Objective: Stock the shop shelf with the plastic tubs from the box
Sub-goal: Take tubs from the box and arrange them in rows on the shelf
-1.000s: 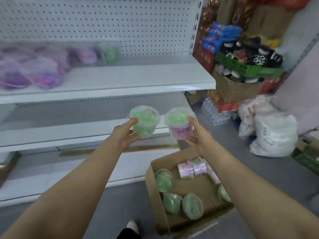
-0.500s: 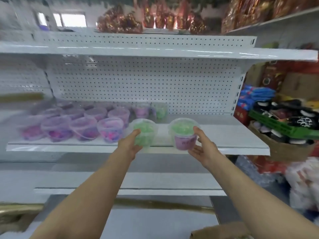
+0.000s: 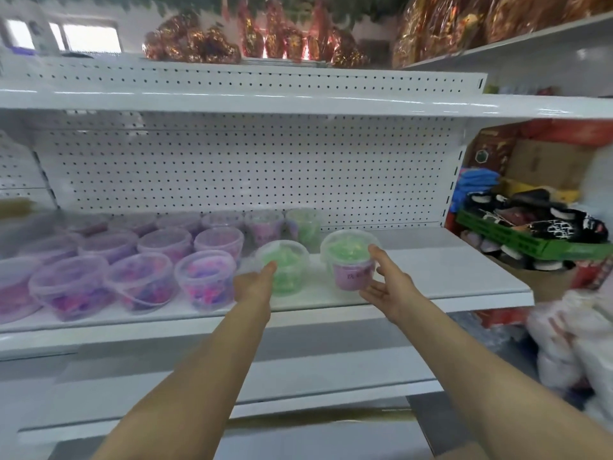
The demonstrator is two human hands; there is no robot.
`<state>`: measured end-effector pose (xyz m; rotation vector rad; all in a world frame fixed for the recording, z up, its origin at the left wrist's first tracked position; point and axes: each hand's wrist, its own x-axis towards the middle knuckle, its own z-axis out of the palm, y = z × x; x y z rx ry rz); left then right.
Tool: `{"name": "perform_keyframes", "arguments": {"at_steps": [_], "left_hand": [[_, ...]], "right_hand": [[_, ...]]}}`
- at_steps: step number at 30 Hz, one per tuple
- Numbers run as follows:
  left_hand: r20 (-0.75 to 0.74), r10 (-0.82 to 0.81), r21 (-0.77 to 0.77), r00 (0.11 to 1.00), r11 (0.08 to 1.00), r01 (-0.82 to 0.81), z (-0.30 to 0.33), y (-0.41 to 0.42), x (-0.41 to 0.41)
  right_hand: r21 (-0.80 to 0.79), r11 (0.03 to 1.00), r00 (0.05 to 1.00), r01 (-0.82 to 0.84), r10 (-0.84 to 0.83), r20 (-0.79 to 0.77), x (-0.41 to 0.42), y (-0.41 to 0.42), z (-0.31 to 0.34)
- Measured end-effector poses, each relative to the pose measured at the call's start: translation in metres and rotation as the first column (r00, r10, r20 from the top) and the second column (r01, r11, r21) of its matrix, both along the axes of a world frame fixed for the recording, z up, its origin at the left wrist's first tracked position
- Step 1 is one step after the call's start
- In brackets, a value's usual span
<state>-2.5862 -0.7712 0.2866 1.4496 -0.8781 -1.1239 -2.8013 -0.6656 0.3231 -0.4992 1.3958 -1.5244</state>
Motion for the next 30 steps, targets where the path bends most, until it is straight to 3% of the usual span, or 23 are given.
{"name": "perform_keyframes", "arguments": {"at_steps": [4,6,9,13,18,22,24,26,30], "left_hand": [[0.111,0.042,-0.053,0.993,0.998,-0.036,-0.002,0.008,0.001],[0.266,0.109,-0.171,0.958,0.983,-0.065,-0.003,0.015,-0.001],[0.497,0.155,-0.418,0.854,0.905,0.079,0.001,0.017,-0.004],[0.761,0.129,-0.412,0.635,0.853,0.321,0.006,0.003,0.0],[0.83,0.074,-0.342,0.553,0.851,0.4,0.006,-0.007,0.009],[0.829,0.114,-0.389,0.547,0.821,0.418,0.003,-0.012,0.015],[0.823,0.128,-0.409,0.553,0.81,0.42,0.002,-0.012,0.017],[0.827,0.135,-0.413,0.546,0.805,0.426,0.002,-0.012,0.018],[0.83,0.126,-0.408,0.543,0.801,0.439,0.001,-0.014,0.02]], "right_hand": [[0.017,0.999,0.999,0.03,-0.031,0.009,0.005,-0.007,-0.004],[0.033,0.998,0.999,0.048,-0.048,0.003,0.007,-0.011,-0.006],[0.053,0.996,0.998,0.068,-0.068,-0.003,0.01,-0.017,-0.01],[0.087,0.994,0.997,0.072,-0.07,-0.018,0.015,-0.02,-0.013],[0.086,0.992,0.996,0.091,-0.09,-0.018,0.026,-0.023,-0.015],[0.172,0.973,0.978,0.153,-0.124,-0.169,0.03,-0.03,-0.013],[0.208,0.958,0.934,0.199,-0.121,-0.335,0.028,-0.034,-0.012],[0.178,0.948,0.825,0.264,-0.127,-0.551,0.027,-0.037,-0.014],[-0.069,0.98,0.54,0.185,-0.16,-0.826,0.03,-0.033,-0.019]]}}
